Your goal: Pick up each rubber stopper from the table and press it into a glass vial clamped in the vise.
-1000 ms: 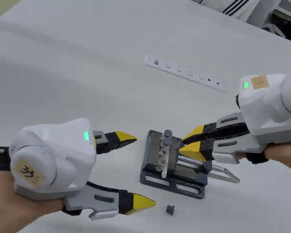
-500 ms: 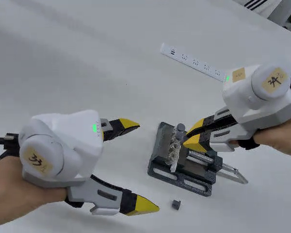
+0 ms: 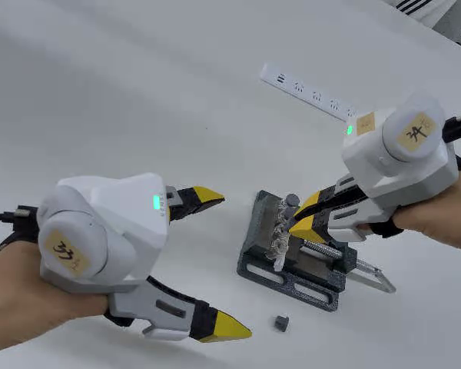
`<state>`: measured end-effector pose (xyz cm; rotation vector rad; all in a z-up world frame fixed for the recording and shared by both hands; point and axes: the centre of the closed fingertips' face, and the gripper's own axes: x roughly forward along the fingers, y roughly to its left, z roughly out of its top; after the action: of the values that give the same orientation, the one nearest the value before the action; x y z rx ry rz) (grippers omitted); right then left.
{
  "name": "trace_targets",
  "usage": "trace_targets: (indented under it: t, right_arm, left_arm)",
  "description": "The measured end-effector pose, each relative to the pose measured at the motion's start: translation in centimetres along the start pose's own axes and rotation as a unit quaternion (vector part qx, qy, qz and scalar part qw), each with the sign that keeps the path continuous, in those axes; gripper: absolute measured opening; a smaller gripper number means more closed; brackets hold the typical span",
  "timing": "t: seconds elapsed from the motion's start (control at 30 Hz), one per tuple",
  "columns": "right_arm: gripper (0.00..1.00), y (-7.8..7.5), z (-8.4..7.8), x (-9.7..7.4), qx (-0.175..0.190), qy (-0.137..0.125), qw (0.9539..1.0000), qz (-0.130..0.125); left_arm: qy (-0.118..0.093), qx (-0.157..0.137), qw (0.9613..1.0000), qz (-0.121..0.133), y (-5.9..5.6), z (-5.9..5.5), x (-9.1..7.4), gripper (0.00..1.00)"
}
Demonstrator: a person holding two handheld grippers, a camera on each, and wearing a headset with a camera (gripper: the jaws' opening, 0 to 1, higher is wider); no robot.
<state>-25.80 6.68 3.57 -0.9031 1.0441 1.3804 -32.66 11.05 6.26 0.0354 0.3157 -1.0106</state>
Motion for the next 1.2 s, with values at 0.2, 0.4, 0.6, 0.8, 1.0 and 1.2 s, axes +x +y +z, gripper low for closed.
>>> trace_targets:
  t: [0.2, 0.4, 0.6, 0.8, 1.0, 1.2]
  right_arm:
    - [0.05, -0.1, -0.17, 0.49, -0.002, 0.007, 1.0, 0.004]
    - [0.05, 0.03, -0.21, 0.48, -0.008, 0.014, 0.9999, 0.002]
    - [0.05, -0.08, -0.18, 0.74, -0.017, 0.023, 0.9996, -0.001]
    - [0.04, 0.1, -0.15, 0.83, -0.035, 0.038, 0.9987, -0.003]
    - [0.04, -0.12, -0.22, 0.99, -0.047, 0.05, 0.9976, -0.007]
    - [0.04, -0.12, -0.18, 0.95, -0.039, 0.052, 0.9979, -0.007]
  left_arm:
    - [0.0, -0.001, 1.0, -0.001, -0.06, -0.08, 0.04, 0.89]
    - [0.0, -0.003, 1.0, -0.001, 0.0, -0.25, -0.01, 0.88]
    - [0.0, -0.004, 1.0, -0.004, -0.09, -0.33, 0.05, 0.88]
    - [-0.001, -0.006, 1.0, -0.004, -0.01, -0.4, 0.04, 0.87]
    - [-0.001, -0.006, 1.0, -0.004, -0.01, -0.44, 0.11, 0.87]
    - [-0.003, -0.008, 1.0, -0.003, 0.13, -0.29, 0.19, 0.86]
